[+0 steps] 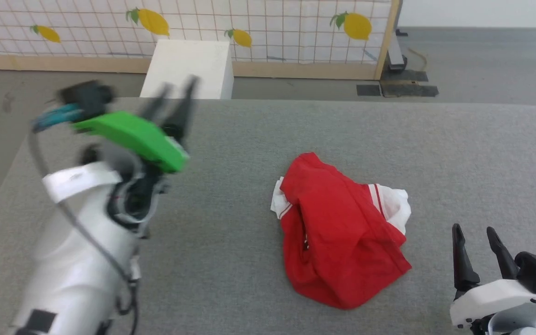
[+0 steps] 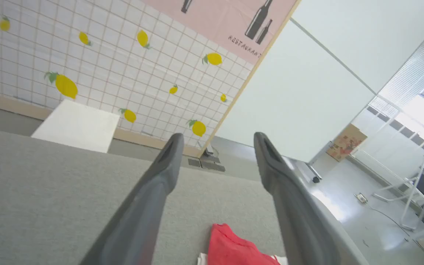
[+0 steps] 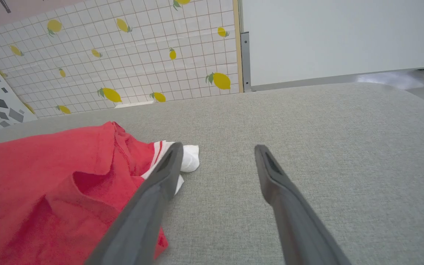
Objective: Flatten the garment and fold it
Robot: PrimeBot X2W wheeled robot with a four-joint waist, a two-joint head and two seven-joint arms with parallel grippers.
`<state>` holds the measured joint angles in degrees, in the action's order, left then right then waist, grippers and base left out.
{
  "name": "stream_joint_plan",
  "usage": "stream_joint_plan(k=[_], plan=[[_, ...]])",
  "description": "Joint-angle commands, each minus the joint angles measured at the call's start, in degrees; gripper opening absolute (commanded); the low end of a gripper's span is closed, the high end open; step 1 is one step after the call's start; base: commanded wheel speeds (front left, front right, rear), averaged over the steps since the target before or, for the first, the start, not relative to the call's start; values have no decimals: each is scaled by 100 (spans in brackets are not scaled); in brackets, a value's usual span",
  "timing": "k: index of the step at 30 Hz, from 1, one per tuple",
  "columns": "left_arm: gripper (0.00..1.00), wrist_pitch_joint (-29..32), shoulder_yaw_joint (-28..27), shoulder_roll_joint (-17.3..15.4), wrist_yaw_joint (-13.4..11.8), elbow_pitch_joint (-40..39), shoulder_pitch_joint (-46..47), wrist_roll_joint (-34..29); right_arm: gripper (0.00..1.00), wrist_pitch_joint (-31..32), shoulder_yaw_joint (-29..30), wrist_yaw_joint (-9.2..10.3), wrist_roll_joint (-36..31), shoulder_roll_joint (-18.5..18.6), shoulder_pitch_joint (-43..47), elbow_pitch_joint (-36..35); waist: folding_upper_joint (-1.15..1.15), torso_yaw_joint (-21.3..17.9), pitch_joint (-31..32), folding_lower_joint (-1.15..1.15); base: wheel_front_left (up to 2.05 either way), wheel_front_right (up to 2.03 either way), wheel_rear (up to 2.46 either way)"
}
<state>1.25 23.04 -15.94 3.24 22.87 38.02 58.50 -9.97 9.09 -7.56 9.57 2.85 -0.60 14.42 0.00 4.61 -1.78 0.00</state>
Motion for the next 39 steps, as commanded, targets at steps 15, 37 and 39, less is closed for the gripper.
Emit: stream_joint_plan(k=[15, 37, 39], plan=[[100, -1622, -721, -293, -834, -1272, -2430, -2577, 100, 1112, 121, 8, -101, 3, -258, -198, 0, 168, 64, 0, 0, 0, 0], [100, -1624, -2225, 1051, 57, -2116, -2793, -3705, 100, 5998, -863, 8, -1779, 256, -2623, 578, 0, 556, -1407, 0, 0, 0, 0], [100, -1624, -2310, 1100, 113, -2117, -2759, -3726, 100, 6121, -878, 8, -1712, 265, -2588, 617, 0, 569, -1465, 0, 0, 0, 0]])
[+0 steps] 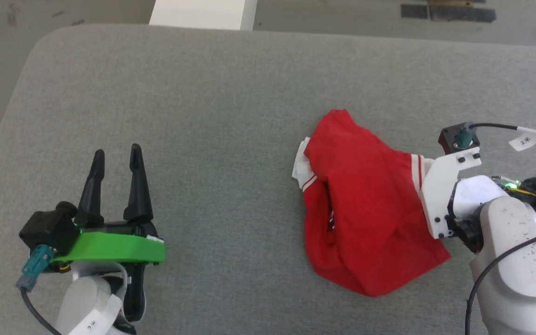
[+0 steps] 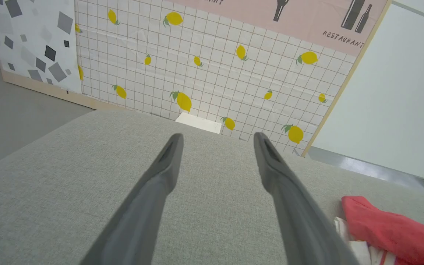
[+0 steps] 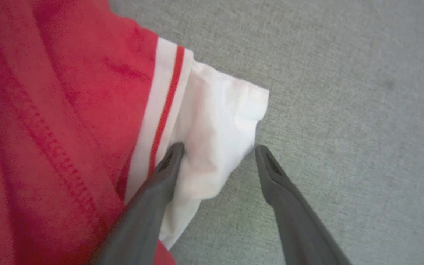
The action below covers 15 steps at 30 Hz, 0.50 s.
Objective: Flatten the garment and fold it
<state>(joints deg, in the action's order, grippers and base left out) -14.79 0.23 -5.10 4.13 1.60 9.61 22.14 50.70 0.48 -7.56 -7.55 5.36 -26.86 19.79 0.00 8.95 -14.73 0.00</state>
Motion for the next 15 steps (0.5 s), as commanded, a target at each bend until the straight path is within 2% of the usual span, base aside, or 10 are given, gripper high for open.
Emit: stream_joint_plan(k=[1, 2, 3, 4, 5, 10, 15], plan=[[100, -20, -60, 35, 47, 11, 94, -103, 100, 70, -36, 8, 27, 27, 52, 86, 0, 136, -184, 0, 0, 0, 0], [100, -20, -95, 55, 74, 10, 109, -116, 100, 77, -10, 8, 70, 26, 68, 79, 0, 131, -202, 0, 0, 0, 0], [100, -20, -111, 67, 96, 13, 125, -131, 84, 77, 10, 8, 86, 28, 81, 68, 0, 123, -209, 0, 0, 0, 0], [100, -20, -134, 83, 122, 14, 145, -141, 24, 39, 51, 8, 100, 29, 90, 30, 0, 109, -209, 0, 0, 0, 0], [100, -20, -160, 97, 141, 23, 158, -152, 0, -45, 116, 8, 116, 29, 91, -32, 0, 90, -203, 0, 0, 0, 0], [100, -20, -208, 144, 210, 75, 200, -216, 0, -460, 610, 8, 213, 131, 66, -436, 0, 2, -143, 0, 0, 0, 0], [100, -20, -223, 180, 253, 114, 180, -219, 0, -655, 1705, 8, -3, 263, 223, -1038, 0, -51, -54, 0, 0, 0, 0]])
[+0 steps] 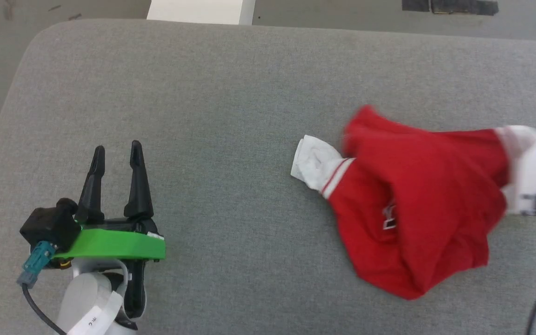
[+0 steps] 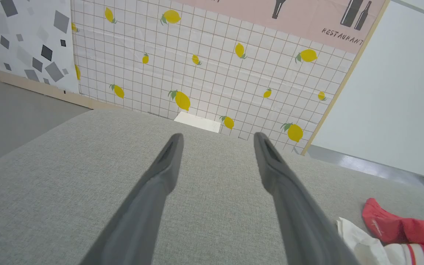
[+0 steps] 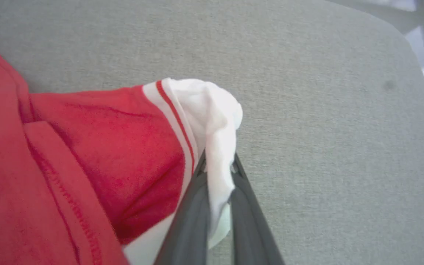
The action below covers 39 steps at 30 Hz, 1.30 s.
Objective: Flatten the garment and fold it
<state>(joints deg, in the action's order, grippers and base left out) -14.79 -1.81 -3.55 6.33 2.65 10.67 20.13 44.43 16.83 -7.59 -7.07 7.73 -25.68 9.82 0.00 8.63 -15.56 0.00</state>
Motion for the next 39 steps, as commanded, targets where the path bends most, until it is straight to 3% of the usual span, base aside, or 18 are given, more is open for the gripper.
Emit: stream_joint_plan(k=[1, 5, 6, 7, 12, 18, 24, 29, 32, 36, 39], plan=[[100, -20, -17, 29, 37, 19, 70, -19, 0, -13, 271, 10, -132, 48, 174, -122, 0, -22, 40, 0, 0, 0, 0], [100, -20, -9, 44, 56, 96, 32, 0, 0, 230, 998, 10, -345, -20, 595, -273, 0, -44, 127, 0, 0, 0, 0], [100, -20, -19, 47, 59, 120, 15, -1, 83, 280, 1079, 10, -328, -98, 673, -309, 0, -64, 155, 0, 0, 0, 0], [100, -20, -32, 48, 61, 138, -1, -4, 100, 234, 1116, 10, -288, -147, 703, -356, 0, -87, 177, 0, 0, 0, 0], [100, -20, -56, 55, 71, 249, -49, -6, 100, -709, 1310, 10, 62, -362, 585, -756, 0, -168, 341, 0, 0, 0, 0], [100, -18, 90, 61, 71, 421, 27, 108, 100, -1993, 1113, 10, 823, -477, 770, -1206, 0, -255, 591, 0, 0, 0, 0], [100, 433, 425, 65, -169, 745, 797, 442, 100, -2528, 958, 10, 1636, -483, 1315, -1269, 0, -429, 615, 0, 0, 0, 0], [100, 1740, 1337, 66, -269, 1517, 2232, 773, 100, -2612, 655, 10, 1790, -484, 1554, -1268, 0, -771, 431, 0, 0, 0, 0], [100, 2902, 2013, 67, -225, 2029, 2823, 868, 100, -2645, 585, 10, 1786, -484, 1535, -1239, 0, -986, 322, 0, 0, 0, 0], [100, 4404, 2734, 64, -152, 2509, 3211, 890, 100, -2680, 538, 10, 1781, -484, 1522, -1206, 0, -1242, 179, 0, 0, 0, 0], [100, 4981, 2935, -41, -153, 2623, 3328, 814, 100, -2741, 573, 10, 1770, -485, 1509, -1191, 0, -1389, 85, 0, 0, 0, 0]])
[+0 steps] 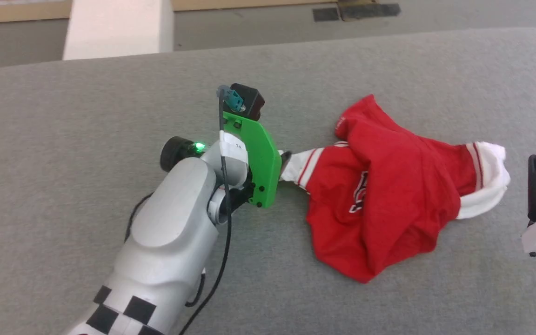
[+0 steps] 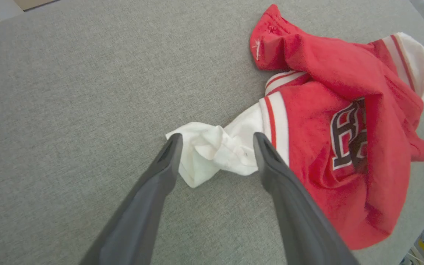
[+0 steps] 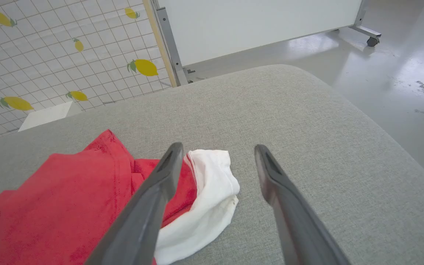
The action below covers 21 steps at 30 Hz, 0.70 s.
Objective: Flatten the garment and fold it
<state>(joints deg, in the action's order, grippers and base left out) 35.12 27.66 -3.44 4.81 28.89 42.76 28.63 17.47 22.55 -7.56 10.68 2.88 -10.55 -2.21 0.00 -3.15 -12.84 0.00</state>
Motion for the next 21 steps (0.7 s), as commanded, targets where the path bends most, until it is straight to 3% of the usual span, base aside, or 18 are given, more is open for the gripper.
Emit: stream_joint_plan(k=[1, 9, 10, 11, 12, 21], plan=[[100, 87, 13, -82, -6, 5, 126, -40, 100, -64, 25, 8, -5, 0, -2, 16, 0, -249, -221, 0, 0, 0, 0], [100, 301, 55, -175, -24, -47, 17, 50, 100, -164, 154, 8, 16, 0, 33, 19, 0, -302, -381, 0, 0, 0, 0], [42, 295, 47, -168, -19, -56, 10, 82, 100, -171, 161, 8, 12, 0, 25, 20, 0, -282, -392, 0, 0, 0, 0], [13, 277, 48, -157, -13, -71, 9, 109, 100, -180, 165, 8, -7, 0, 15, 12, 0, -249, -403, 0, 0, 0, 0], [0, 263, 58, -152, -7, -80, 10, 116, 100, -181, 159, 8, -21, 0, 3, 11, 0, -231, -403, 0, 0, 0, 0], [0, -164, -164, -86, 103, -596, -84, 615, 100, -150, 103, 8, -149, 0, -34, 52, 0, 205, -207, 0, 0, 0, 0]])
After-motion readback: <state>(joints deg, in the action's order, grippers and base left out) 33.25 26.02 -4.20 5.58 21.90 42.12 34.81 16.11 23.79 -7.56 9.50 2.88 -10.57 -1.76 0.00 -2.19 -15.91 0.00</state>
